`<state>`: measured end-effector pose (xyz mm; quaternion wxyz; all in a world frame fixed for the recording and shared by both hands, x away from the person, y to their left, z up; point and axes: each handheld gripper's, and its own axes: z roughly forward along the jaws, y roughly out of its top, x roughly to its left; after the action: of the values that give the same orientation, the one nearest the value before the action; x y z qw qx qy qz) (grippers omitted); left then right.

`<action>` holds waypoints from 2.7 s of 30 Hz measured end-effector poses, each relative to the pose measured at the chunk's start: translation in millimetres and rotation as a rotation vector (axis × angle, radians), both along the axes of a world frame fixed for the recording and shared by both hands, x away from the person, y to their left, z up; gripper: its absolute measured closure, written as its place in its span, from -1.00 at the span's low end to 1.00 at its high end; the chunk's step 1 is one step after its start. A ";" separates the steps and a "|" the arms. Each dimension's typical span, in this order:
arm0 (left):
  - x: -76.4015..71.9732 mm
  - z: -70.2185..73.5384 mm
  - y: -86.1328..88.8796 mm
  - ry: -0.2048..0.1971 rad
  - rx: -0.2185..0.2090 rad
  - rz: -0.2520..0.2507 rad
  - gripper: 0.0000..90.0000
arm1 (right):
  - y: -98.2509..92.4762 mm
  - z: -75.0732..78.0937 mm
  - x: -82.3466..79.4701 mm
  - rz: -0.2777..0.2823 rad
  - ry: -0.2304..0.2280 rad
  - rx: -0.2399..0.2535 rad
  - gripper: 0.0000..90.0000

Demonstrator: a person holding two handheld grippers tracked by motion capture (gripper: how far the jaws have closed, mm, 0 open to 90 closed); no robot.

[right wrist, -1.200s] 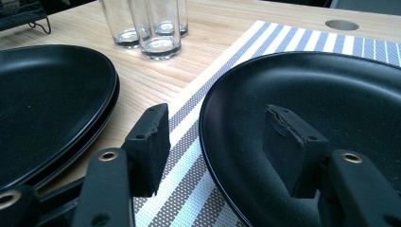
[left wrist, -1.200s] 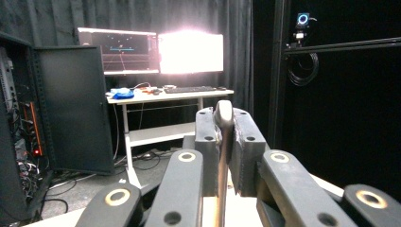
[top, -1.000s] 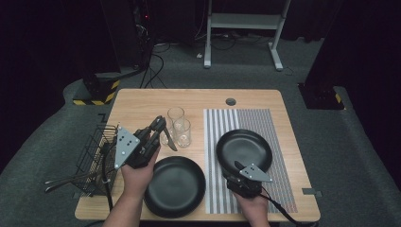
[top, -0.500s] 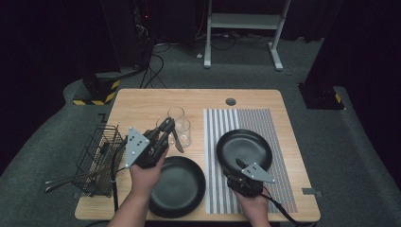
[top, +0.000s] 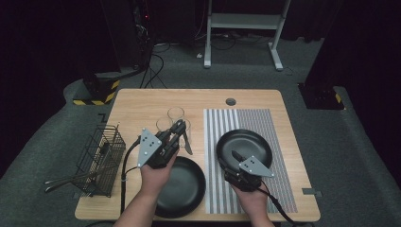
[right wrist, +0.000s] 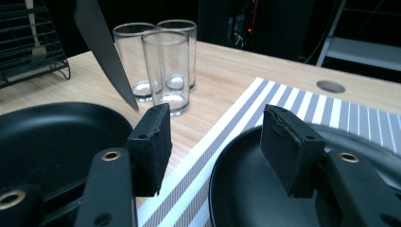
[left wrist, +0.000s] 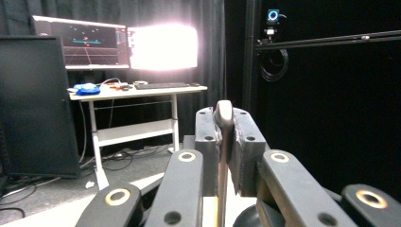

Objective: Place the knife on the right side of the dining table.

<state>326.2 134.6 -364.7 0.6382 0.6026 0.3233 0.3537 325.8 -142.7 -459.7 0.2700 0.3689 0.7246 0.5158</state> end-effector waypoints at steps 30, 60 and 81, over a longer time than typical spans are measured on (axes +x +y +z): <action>9.6 -33.2 -54.8 0.046 0.029 -0.092 0.85 | 27.7 25.1 7.9 0.054 -0.052 0.020 0.20; 4.4 -43.3 -47.2 0.074 0.030 -0.116 0.85 | 41.6 15.2 7.2 0.110 -0.018 0.036 0.42; 4.7 -42.4 -47.9 0.084 0.049 -0.138 0.84 | 51.0 6.8 18.0 0.130 0.005 0.054 0.72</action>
<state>330.9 86.8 -407.1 0.6320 0.6531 0.2989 0.2912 343.8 -91.7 -452.8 0.2242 0.3295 0.7335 0.5506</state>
